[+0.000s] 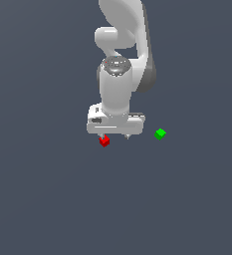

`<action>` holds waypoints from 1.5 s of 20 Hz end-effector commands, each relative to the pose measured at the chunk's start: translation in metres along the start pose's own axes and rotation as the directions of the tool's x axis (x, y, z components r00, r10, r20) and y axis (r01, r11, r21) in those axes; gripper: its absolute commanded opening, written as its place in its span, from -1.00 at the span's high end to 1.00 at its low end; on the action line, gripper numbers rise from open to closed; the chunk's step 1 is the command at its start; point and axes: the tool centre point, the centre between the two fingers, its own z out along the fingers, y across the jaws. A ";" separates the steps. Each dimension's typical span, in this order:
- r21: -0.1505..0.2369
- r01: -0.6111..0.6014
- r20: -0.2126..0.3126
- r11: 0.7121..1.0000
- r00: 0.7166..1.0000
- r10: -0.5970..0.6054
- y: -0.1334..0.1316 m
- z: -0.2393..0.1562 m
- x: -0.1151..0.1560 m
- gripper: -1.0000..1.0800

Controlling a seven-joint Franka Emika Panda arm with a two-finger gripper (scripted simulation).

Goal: Stack the red cube on top of the green cube.

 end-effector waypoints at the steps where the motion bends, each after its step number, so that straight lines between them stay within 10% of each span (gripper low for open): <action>1: 0.000 0.000 0.000 1.000 1.000 0.000 0.000 0.000 0.000 -0.92; 18: 0.008 0.176 0.006 0.984 0.984 -0.176 0.007 0.026 -0.024 -0.92; 30: 0.024 0.436 0.012 0.899 0.899 -0.437 0.025 0.065 -0.059 -0.92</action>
